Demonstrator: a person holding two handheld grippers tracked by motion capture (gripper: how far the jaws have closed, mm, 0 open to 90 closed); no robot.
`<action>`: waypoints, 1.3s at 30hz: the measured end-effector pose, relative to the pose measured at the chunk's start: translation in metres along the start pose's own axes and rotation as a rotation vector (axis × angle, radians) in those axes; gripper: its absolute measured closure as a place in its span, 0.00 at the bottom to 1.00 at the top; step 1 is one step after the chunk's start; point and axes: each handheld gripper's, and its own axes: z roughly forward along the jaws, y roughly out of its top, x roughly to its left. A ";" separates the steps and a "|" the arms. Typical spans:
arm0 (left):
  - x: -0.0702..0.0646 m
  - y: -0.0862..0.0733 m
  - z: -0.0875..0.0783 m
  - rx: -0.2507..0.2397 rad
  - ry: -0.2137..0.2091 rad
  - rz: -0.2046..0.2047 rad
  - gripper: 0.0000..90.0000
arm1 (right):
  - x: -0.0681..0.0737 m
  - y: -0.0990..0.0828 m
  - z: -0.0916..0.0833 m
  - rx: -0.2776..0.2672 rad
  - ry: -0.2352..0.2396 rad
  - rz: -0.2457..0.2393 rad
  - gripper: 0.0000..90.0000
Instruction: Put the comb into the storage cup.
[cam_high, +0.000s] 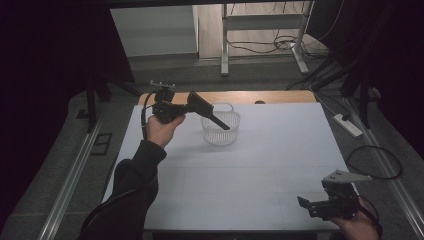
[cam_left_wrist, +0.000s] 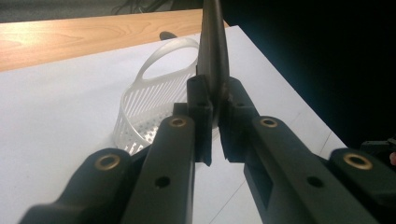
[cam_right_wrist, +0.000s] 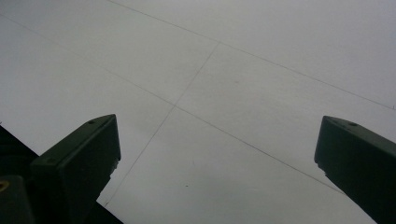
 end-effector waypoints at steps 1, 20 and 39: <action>0.000 0.000 0.001 0.002 0.001 -0.001 0.93 | 0.000 0.000 0.000 0.000 0.001 0.000 0.01; 0.010 -0.010 0.025 0.019 0.002 -0.034 0.93 | 0.000 0.000 0.000 0.004 0.007 -0.006 0.01; 0.025 -0.020 0.040 0.018 -0.029 -0.096 0.93 | 0.000 0.000 0.000 0.005 0.010 -0.009 0.01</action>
